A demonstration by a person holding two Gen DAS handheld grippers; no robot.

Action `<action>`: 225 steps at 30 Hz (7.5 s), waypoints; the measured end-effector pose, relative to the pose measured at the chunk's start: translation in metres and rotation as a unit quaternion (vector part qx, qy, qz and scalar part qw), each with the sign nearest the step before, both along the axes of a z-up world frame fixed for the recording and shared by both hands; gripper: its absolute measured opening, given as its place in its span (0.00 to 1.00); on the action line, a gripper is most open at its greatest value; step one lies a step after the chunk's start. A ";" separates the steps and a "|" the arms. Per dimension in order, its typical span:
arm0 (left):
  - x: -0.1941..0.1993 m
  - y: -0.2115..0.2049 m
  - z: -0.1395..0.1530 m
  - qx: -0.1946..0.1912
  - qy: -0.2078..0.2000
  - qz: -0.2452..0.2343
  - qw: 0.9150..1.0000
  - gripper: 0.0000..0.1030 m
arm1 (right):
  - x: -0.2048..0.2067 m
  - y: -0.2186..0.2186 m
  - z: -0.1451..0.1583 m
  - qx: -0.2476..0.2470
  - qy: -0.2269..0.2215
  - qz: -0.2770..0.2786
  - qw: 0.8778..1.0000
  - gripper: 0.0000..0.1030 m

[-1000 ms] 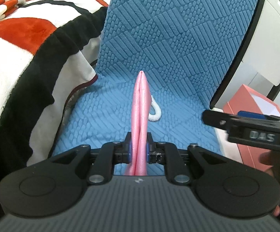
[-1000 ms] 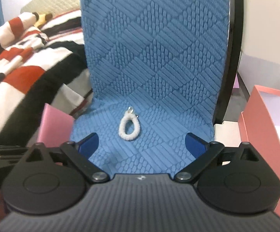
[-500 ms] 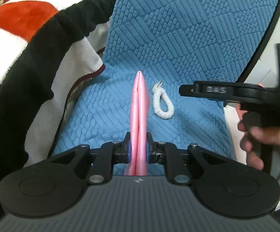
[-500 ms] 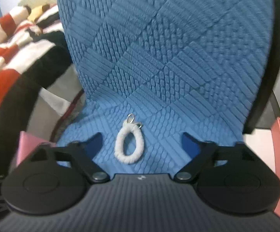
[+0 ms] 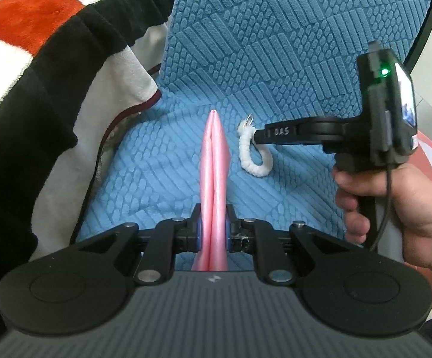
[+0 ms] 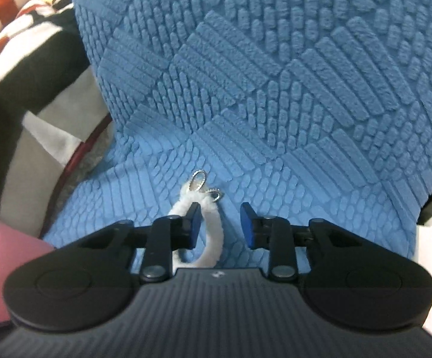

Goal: Organize objects
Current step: 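Grasp the white fluffy keyring from the seat with the right tool, then carry the white keyring over the pink bundle held in the left tool, then slide the keyring down over the pink bundle with the right tool while the left tool holds it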

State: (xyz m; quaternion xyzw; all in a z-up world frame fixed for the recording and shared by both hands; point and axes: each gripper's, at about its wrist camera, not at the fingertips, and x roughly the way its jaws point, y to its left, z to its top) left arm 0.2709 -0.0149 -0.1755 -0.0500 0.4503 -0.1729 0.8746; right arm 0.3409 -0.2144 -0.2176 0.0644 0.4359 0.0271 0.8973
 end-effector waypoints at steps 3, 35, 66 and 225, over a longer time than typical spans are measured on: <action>0.000 0.001 0.000 -0.003 0.001 0.001 1.000 0.14 | 0.005 0.004 -0.006 -0.016 0.008 0.013 1.000 0.22; -0.030 -0.034 -0.036 0.055 0.055 -0.101 0.992 0.16 | -0.083 -0.007 0.041 0.066 0.055 -0.068 0.994 0.09; -0.034 -0.056 -0.025 0.065 -0.042 -0.117 0.990 0.13 | -0.095 -0.042 0.036 0.076 0.032 -0.045 0.996 0.11; -0.165 -0.082 0.040 0.176 -0.438 -0.211 0.856 0.07 | -0.132 -0.044 0.156 0.255 0.099 -0.135 0.952 0.24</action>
